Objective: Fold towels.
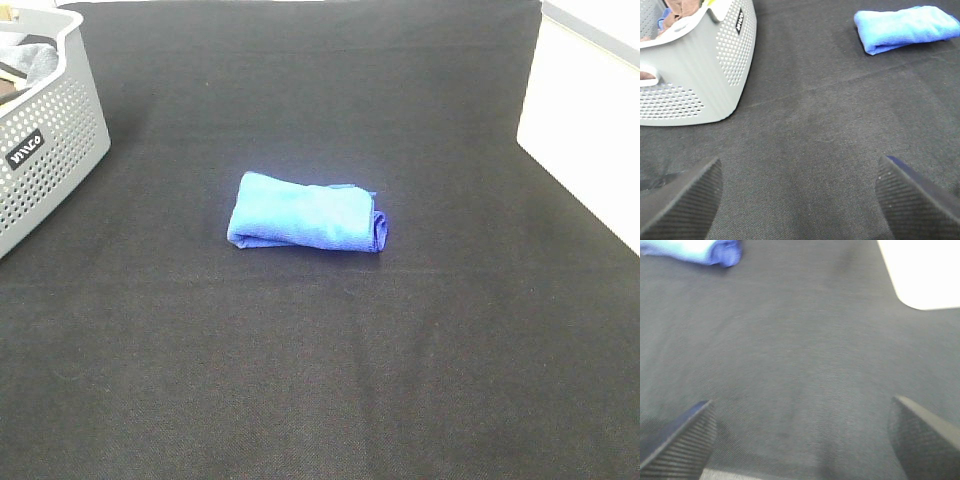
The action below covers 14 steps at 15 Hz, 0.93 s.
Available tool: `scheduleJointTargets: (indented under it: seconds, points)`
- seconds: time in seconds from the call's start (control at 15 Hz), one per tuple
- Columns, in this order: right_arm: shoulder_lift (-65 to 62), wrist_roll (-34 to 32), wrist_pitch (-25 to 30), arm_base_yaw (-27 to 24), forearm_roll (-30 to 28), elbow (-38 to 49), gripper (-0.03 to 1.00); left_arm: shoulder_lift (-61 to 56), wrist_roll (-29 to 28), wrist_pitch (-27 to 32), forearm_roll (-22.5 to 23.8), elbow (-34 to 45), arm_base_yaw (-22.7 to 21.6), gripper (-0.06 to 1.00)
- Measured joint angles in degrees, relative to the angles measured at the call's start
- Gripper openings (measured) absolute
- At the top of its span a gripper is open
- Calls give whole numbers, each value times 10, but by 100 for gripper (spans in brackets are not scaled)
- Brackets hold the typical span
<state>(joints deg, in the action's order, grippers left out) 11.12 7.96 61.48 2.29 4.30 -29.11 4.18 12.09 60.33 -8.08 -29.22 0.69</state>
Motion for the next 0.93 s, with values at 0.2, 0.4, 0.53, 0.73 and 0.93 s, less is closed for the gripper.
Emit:
scheduleJointTargets:
  seconds: [0.2, 0.4, 0.53, 0.73, 0.93]
  points:
    - [-53, -1, -1, -4, 1, 0, 87, 0, 0, 0, 0, 0, 0, 80]
    - [-111, -1, -1, -4, 2, 1, 87, -34, 0, 0, 0, 0, 0, 80]
    - [-115, -1, -1, -4, 2, 1, 87, -44, 0, 2, -1, 0, 0, 80]
    - [-115, -1, -1, -4, 6, 1, 87, -44, 0, 2, -2, 0, 0, 80]
    - [-115, -1, -1, -4, 6, 1, 87, -44, 0, 2, -2, 0, 0, 80]
